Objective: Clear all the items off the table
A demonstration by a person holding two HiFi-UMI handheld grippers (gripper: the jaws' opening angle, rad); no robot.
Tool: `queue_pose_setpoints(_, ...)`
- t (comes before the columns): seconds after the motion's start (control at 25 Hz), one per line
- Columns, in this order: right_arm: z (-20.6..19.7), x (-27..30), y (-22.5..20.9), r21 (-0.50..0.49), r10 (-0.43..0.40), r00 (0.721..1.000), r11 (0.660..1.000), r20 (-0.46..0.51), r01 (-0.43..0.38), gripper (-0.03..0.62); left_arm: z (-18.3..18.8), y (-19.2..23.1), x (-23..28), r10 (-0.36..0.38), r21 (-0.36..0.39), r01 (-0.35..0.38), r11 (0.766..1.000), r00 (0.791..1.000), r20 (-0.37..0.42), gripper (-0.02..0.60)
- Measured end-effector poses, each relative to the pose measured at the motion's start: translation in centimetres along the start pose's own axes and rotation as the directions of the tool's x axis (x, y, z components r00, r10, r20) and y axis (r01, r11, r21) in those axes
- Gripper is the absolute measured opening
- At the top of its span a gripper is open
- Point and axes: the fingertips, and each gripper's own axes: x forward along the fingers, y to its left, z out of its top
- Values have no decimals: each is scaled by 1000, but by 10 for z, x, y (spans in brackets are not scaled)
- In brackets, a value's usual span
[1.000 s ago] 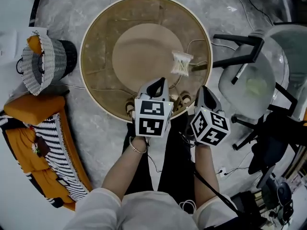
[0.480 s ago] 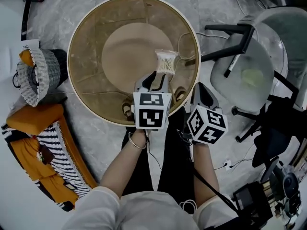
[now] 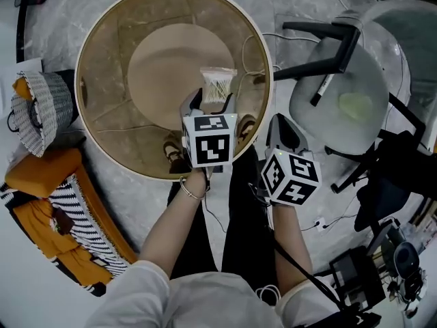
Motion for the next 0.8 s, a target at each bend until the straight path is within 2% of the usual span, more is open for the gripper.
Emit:
queue_pose_setpoints(0.16, 2, 6, -7, -15, -1, 1000, 1000, -15, 0, 23, -1, 5, 15, 34, -9, -34, 999, 999, -18, 290)
queue_pose_setpoints(0.44, 2, 13, -12, -16, 6, 999, 1000, -40, -6, 23, -3, 3, 26, 50, -20, -51, 999, 997, -56, 288)
queue_pose_setpoints(0.8, 3, 19, -9, -24, 15, 999, 1000, -42, -16, 23, -5, 4, 32, 19, -49, -24, 999, 995, -97, 262)
